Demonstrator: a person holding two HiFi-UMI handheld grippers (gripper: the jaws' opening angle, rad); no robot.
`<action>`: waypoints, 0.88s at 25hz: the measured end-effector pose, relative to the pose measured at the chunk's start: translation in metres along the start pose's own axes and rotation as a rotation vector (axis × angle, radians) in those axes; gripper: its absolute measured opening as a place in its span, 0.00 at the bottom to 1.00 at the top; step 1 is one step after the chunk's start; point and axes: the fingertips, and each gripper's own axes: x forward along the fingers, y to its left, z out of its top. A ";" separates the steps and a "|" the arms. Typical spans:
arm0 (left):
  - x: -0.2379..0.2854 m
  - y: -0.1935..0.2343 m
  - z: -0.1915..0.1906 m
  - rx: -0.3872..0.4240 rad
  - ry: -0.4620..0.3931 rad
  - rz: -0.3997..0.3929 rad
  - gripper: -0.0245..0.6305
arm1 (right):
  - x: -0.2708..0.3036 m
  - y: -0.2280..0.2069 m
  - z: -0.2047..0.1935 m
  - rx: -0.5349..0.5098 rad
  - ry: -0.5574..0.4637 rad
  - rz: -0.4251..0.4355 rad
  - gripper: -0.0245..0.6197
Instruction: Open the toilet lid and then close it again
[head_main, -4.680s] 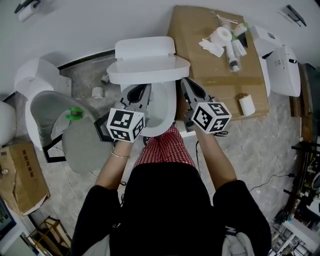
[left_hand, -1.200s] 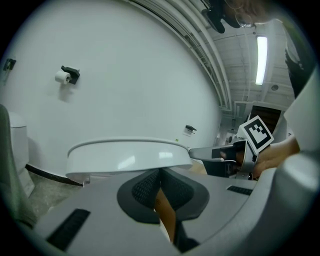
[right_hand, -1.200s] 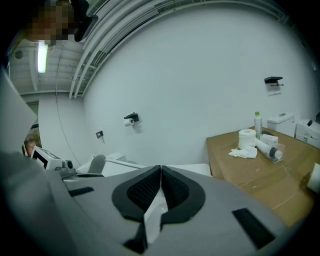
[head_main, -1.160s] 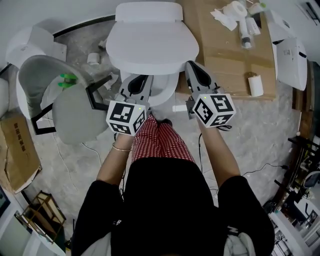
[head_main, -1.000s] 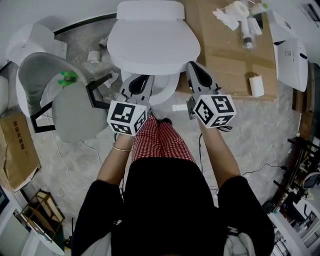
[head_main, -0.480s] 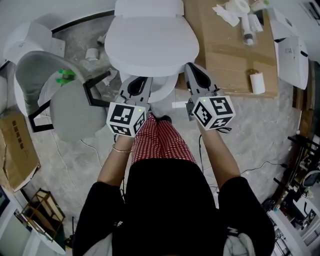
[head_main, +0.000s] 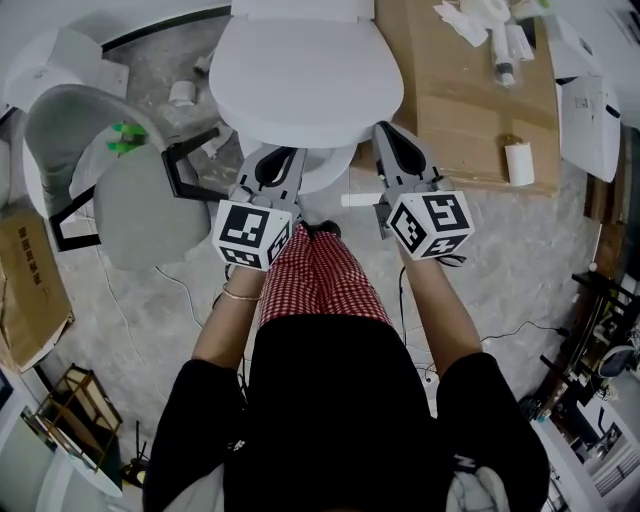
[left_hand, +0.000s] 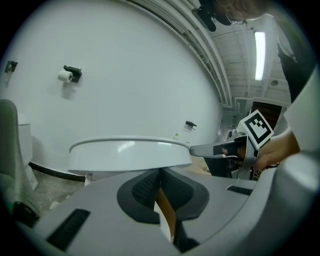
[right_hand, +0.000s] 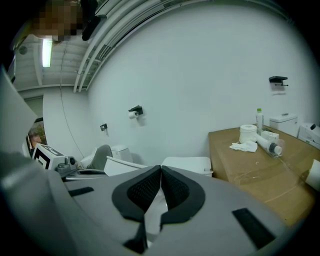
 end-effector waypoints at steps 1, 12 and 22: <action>0.000 0.000 -0.002 0.000 0.002 0.001 0.04 | 0.000 0.000 -0.001 0.002 0.001 0.002 0.07; -0.003 -0.002 -0.019 -0.013 0.010 0.001 0.04 | -0.004 0.003 -0.017 0.015 0.005 0.011 0.07; -0.007 -0.004 -0.038 -0.006 0.033 -0.019 0.04 | -0.008 0.004 -0.035 0.041 0.019 0.005 0.07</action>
